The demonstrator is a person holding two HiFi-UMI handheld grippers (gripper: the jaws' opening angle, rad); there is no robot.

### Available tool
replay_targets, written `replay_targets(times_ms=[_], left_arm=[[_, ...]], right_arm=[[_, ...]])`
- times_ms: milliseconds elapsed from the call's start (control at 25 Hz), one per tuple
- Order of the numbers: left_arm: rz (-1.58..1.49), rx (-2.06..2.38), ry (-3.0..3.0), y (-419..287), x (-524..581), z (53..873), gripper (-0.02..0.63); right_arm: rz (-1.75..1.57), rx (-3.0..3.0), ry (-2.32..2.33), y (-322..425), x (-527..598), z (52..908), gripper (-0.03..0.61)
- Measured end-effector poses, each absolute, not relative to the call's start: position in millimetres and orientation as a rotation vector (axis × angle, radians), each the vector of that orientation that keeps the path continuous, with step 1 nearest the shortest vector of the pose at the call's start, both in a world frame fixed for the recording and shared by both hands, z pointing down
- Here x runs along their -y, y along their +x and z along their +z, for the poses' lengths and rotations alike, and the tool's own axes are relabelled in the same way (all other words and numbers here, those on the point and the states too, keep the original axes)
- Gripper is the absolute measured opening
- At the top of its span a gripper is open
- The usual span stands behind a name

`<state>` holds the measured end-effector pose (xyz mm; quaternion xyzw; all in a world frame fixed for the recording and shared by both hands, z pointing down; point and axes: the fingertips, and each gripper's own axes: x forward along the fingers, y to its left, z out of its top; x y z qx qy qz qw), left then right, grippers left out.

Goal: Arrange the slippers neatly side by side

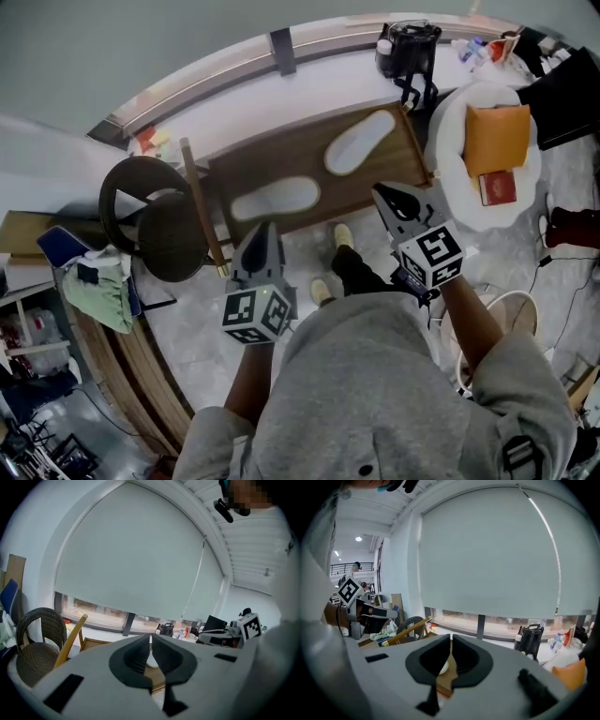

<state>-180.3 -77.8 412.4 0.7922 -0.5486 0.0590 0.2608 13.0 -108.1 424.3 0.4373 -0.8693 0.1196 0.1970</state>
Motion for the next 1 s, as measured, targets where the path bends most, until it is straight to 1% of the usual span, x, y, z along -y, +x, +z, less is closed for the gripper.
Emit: replay_targets(times_ms=[320, 560, 600, 720, 1000], left_arm=[[0.196, 1.511, 2.106, -159.8, 123.0, 422.4, 0.028], [0.226, 1.553, 2.058, -158.3, 147.0, 426.4, 0.028], [0.233, 1.562, 2.048, -158.3, 149.4, 428.0, 0.028], [0.251, 1.592, 2.018, -157.4, 155.1, 432.3, 0.028], [0.262, 1.683, 1.91, -165.7, 160.1, 440.0, 0.028]], right_arm=[[0.282, 2.36, 1.107, 38.8, 169.2, 460.4, 0.031], [0.201, 2.296, 0.912, 46.7, 205.4, 495.5, 0.035], [0.17, 2.281, 0.868, 47.8, 210.6, 503.5, 0.042], [0.064, 2.222, 0.711, 52.3, 224.4, 534.3, 0.122], [-0.081, 2.079, 0.285, 50.1, 247.8, 615.9, 0.147]])
